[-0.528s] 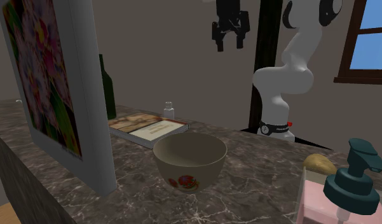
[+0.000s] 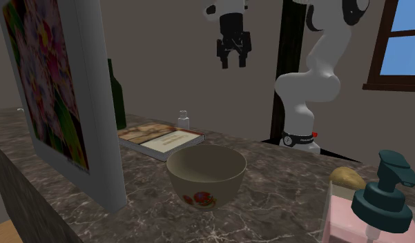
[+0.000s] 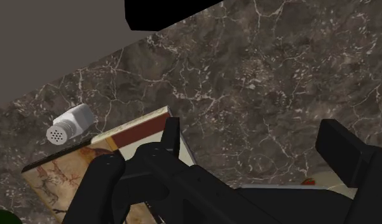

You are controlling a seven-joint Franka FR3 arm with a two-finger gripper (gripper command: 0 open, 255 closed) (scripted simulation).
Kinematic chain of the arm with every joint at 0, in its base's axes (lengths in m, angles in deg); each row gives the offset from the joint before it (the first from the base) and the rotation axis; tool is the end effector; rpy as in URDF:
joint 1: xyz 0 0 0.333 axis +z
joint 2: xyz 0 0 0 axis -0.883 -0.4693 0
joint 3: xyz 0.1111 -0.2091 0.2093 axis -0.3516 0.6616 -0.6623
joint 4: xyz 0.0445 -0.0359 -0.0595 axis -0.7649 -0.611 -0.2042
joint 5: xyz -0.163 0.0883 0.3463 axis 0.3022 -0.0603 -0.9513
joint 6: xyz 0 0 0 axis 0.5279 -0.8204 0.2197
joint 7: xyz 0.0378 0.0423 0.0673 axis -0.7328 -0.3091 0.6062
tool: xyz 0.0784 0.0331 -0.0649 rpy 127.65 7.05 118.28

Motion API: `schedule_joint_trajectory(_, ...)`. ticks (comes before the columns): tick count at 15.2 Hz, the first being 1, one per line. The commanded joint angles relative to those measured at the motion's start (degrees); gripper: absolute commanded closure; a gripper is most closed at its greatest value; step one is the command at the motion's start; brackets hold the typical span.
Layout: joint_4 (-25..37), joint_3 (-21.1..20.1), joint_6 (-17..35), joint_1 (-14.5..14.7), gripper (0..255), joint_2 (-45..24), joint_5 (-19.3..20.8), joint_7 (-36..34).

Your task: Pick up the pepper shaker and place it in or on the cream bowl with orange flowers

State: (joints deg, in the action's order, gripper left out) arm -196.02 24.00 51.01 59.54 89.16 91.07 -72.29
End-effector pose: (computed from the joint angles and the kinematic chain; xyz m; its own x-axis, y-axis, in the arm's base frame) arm 0.3183 -0.0783 0.5632 0.9961 0.0402 -0.0783 0.0374 -0.9986 -0.0366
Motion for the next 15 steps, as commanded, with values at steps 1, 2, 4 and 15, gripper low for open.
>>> schedule_joint_trajectory(1,-1.02,2.45,3.73,-0.68,0,-2.08,1.46,2.56)
schedule_joint_trajectory(2,-1.43,3.54,5.26,-0.99,0,-2.93,2.05,3.68)
schedule_joint_trajectory(4,-2.0,5.75,8.37,-1.56,0,-4.89,3.09,5.92)
schedule_joint_trajectory(15,0.46,18.12,25.18,-2.91,0,-21.25,3.73,19.5)
